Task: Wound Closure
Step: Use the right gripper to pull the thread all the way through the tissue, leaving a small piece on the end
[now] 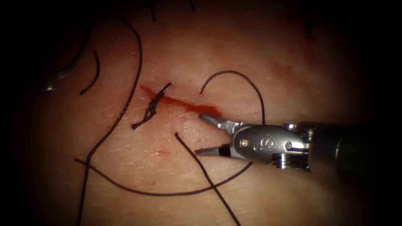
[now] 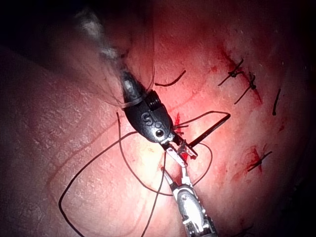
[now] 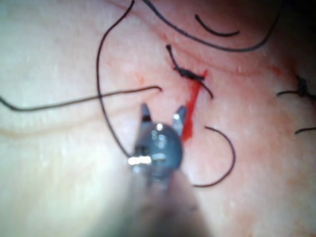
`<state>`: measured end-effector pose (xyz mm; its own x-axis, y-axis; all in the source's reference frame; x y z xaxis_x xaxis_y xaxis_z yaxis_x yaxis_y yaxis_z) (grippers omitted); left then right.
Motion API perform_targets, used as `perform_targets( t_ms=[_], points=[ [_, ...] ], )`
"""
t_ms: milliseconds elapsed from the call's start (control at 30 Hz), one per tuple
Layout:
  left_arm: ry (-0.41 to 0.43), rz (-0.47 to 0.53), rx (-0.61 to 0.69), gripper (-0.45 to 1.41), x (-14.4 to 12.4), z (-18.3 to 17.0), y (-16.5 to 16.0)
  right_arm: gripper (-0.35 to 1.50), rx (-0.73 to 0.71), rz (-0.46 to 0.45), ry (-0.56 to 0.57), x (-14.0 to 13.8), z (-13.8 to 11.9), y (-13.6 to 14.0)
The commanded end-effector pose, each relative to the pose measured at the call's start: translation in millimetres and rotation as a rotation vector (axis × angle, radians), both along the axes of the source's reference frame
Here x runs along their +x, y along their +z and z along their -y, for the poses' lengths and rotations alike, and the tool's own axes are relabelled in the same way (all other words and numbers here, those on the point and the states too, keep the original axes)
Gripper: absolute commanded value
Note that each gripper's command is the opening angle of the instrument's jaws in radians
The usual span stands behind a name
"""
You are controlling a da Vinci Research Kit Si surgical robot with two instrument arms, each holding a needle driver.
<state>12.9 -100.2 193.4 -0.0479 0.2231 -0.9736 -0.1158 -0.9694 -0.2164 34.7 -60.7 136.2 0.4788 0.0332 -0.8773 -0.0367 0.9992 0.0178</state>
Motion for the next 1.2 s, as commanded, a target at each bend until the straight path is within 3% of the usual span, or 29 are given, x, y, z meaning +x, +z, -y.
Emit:
perform_targets(
  t_ms=[33, 300, 400, 433, 467, 500, 767, 900, 1200],
  points=[
    [0.000, 0.001, 0.002, -0.45, -0.5, 0.8, 0.6, 0.83, -0.002, -0.004, -0.002, 1.3, 0.4, 1.0],
    [0.000, 0.001, 0.000, -0.45, -0.5, 0.9, 0.7, 0.83, -0.007, -0.008, -0.009, 4.1, 0.5, 1.8],
    [0.000, 0.000, -0.001, -0.45, -0.6, 1.0, 0.8, 0.71, -0.010, -0.016, -0.017, 5.3, 0.6, 2.0],
    [0.000, 0.000, -0.001, -0.45, -0.6, 1.0, 0.8, 0.17, -0.014, -0.025, -0.031, 5.9, 0.9, 2.4],
    [0.000, 0.000, -0.001, -0.45, -0.6, 1.0, 0.8, -0.20, -0.014, -0.029, -0.041, 5.9, 1.1, 2.5],
    [0.000, 0.000, -0.001, -0.45, -0.5, 1.0, 0.8, -0.35, -0.012, -0.033, -0.055, 5.9, 1.2, 2.6],
    [0.001, 0.001, -0.002, -0.45, -0.4, 1.1, 0.8, -0.35, 0.105, -0.024, -0.034, 3.7, 1.9, 2.3],
    [0.001, 0.001, -0.002, -0.45, -0.4, 1.1, 0.8, -0.35, 0.103, -0.016, -0.029, 1.5, 3.2, 0.5],
    [0.000, 0.002, 0.002, -0.45, -0.5, 1.1, 1.0, -0.35, 0.091, 0.013, -0.009, -6.3, 9.4, -5.8]
  ],
)
